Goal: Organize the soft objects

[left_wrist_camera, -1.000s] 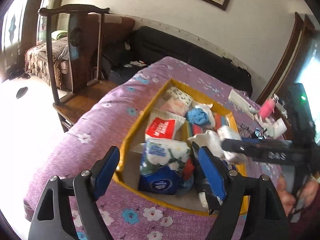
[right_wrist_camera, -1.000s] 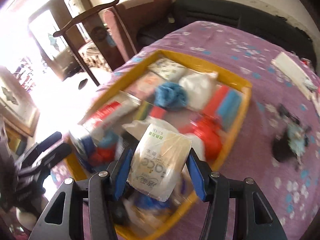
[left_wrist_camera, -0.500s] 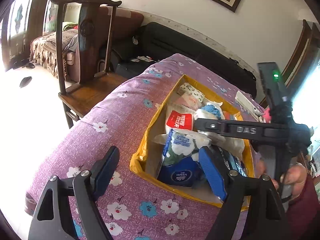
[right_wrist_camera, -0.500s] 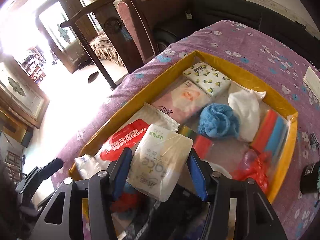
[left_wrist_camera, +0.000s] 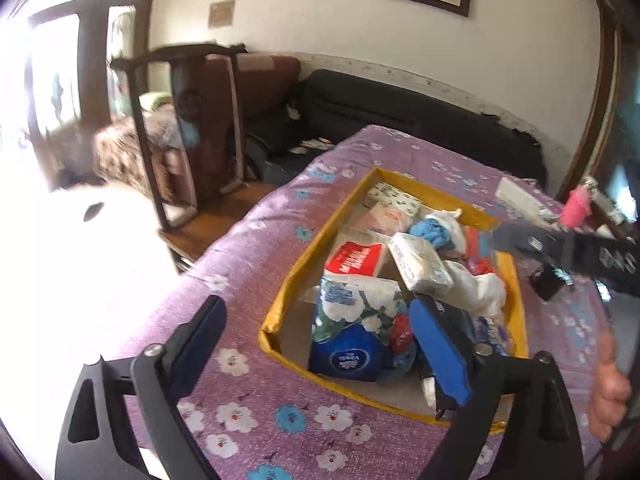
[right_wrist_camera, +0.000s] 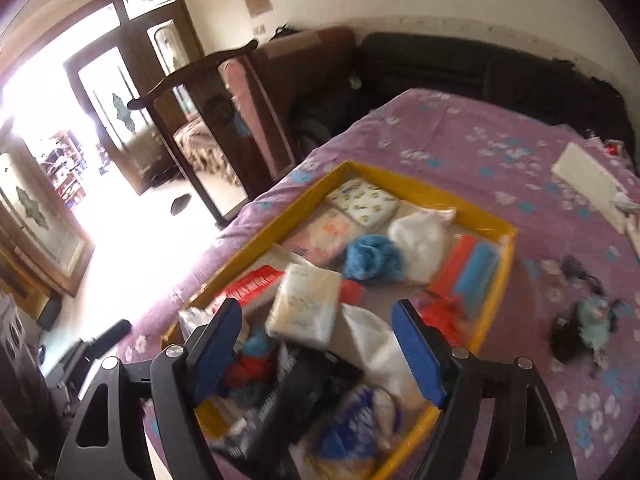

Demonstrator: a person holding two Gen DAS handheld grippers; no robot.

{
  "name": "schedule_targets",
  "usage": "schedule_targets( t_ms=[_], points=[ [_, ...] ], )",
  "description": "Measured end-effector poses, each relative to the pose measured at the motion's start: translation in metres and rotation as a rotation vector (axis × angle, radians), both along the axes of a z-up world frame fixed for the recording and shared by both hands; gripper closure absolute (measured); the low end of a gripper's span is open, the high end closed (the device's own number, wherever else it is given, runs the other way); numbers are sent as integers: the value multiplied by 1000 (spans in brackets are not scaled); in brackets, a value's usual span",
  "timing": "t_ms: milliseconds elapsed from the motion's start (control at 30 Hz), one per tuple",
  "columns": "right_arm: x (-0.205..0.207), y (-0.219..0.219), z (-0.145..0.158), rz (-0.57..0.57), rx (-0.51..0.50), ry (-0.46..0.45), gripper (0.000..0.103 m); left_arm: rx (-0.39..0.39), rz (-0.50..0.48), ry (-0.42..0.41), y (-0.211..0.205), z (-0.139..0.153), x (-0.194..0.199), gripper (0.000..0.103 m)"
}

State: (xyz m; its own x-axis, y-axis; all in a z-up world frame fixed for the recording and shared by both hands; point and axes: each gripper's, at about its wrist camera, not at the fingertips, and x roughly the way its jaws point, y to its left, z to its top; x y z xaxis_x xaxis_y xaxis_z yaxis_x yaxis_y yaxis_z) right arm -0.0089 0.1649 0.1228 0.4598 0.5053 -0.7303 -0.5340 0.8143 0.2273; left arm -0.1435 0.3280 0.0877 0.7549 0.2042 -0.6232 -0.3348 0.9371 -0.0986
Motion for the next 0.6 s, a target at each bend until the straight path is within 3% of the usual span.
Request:
schedule_targets(
  t_ms=[167, 600],
  points=[
    [-29, -33, -3, -42, -45, -64, 21, 76, 25, -9, -16, 10, -6, 5],
    [-72, -110, -20, -131, -37, -70, 20, 208, 29, -75, -77, 38, -32, 3]
  ],
)
